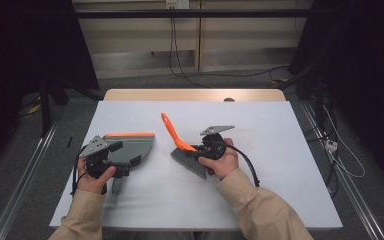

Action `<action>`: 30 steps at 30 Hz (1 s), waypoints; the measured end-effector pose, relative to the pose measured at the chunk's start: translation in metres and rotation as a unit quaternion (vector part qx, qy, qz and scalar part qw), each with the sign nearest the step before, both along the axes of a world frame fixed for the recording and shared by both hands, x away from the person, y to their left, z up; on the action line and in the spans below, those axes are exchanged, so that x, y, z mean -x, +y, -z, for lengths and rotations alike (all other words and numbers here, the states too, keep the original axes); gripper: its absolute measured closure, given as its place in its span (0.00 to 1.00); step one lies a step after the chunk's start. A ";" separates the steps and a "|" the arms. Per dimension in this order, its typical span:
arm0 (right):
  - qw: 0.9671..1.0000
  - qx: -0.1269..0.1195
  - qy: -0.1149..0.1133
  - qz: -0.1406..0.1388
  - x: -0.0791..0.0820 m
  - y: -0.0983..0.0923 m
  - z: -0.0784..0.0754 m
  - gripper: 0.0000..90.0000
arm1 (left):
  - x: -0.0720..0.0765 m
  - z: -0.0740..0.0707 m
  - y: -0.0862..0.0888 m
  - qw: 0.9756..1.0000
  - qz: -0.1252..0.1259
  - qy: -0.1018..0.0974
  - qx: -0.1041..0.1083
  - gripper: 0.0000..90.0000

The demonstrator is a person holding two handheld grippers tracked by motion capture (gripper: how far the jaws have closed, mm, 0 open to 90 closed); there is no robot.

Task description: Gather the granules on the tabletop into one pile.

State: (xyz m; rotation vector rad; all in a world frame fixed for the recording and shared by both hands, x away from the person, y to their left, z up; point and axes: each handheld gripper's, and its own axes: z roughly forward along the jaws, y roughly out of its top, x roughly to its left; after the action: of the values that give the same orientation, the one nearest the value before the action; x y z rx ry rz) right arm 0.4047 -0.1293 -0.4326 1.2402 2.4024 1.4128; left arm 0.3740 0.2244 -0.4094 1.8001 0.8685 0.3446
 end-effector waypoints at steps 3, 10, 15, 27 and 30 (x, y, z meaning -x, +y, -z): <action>1.000 0.009 0.009 0.018 0.002 -0.013 -0.001 0.79 | 0.000 0.000 -0.001 1.000 0.001 0.002 0.002 0.06; 1.000 0.007 0.011 0.027 0.005 -0.027 -0.004 0.79 | 0.001 -0.001 -0.006 1.000 0.006 0.003 -0.010 0.06; 0.999 -0.017 -0.003 0.029 0.003 -0.034 -0.015 0.79 | 0.003 -0.002 -0.008 0.999 0.005 0.023 -0.021 0.07; 0.998 -0.019 -0.043 0.051 -0.008 -0.063 -0.029 0.79 | 0.013 0.008 0.003 0.993 -0.027 0.081 -0.084 0.12; 0.997 -0.015 -0.046 0.053 -0.007 -0.070 -0.028 0.79 | 0.015 0.010 0.011 0.991 -0.047 0.088 -0.094 0.15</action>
State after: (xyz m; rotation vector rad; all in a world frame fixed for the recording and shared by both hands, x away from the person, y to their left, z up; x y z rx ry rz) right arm 0.4116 -0.1994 -0.4050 1.2598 2.2304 1.4468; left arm 0.3585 0.2358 -0.4198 1.9904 1.0775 0.3422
